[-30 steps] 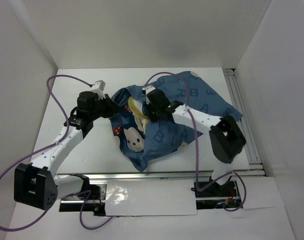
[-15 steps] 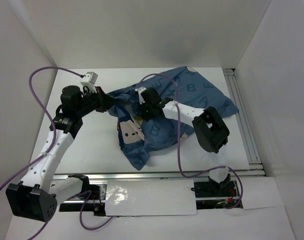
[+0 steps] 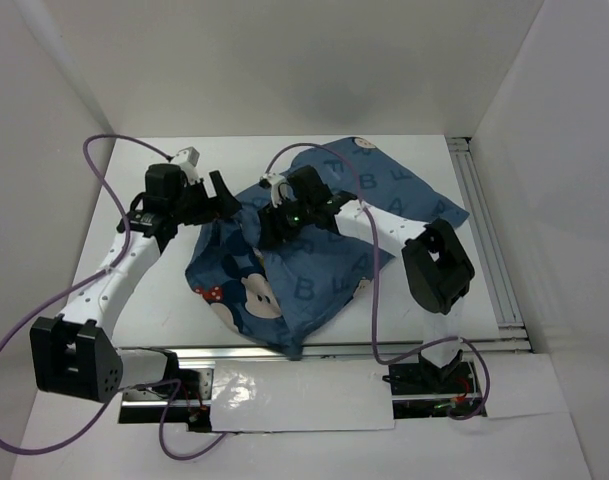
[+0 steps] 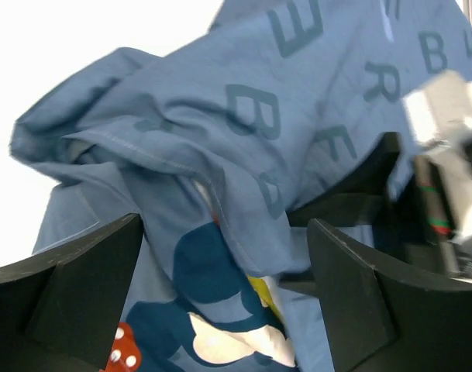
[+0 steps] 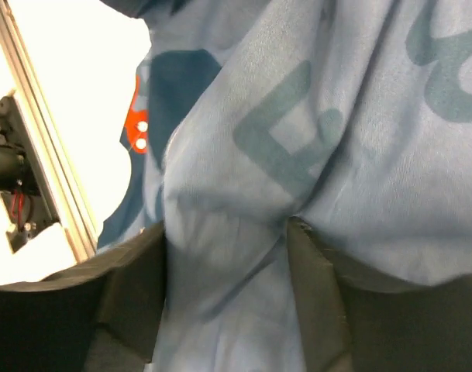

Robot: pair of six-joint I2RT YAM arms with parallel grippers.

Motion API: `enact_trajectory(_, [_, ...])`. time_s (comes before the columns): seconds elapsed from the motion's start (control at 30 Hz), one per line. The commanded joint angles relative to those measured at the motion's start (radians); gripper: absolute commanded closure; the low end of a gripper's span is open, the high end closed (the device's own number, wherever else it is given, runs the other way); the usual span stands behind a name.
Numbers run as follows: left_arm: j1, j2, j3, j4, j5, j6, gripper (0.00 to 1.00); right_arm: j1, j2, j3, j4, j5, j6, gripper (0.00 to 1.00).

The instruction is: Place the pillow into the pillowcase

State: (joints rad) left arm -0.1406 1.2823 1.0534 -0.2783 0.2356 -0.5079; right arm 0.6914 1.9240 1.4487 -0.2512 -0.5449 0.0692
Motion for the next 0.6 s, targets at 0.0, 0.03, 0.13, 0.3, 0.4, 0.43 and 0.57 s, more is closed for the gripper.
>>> enact_trajectory(0.0, [-0.002,-0.087,0.0,-0.009,-0.106,-0.026,0.0,0.005,-0.114,0.016,-0.011,0.026,-0.002,0.33])
enact_trajectory(0.03, [-0.002,-0.098,-0.009,-0.028,-0.119,-0.026,0.0,0.005,-0.15,0.004,-0.011,0.055,-0.002,0.28])
enact_trajectory(0.13, [-0.002,-0.112,0.0,-0.071,-0.185,-0.058,0.0,0.005,-0.23,-0.053,-0.002,0.12,0.017,0.28])
enact_trajectory(0.3, [-0.002,-0.121,0.043,-0.221,-0.318,-0.118,0.0,0.016,-0.332,-0.151,-0.016,0.249,0.017,0.33])
enact_trajectory(0.4, [-0.002,-0.109,0.072,-0.294,-0.374,-0.138,0.0,0.026,-0.375,-0.198,-0.036,0.304,0.006,0.34])
enact_trajectory(0.43, [-0.011,-0.109,0.072,-0.294,-0.349,-0.138,0.0,0.026,-0.393,-0.211,-0.036,0.35,0.021,0.34])
enact_trajectory(0.57, [-0.072,-0.118,0.001,-0.181,-0.23,-0.129,0.0,0.026,-0.434,-0.266,0.001,0.592,0.087,0.22])
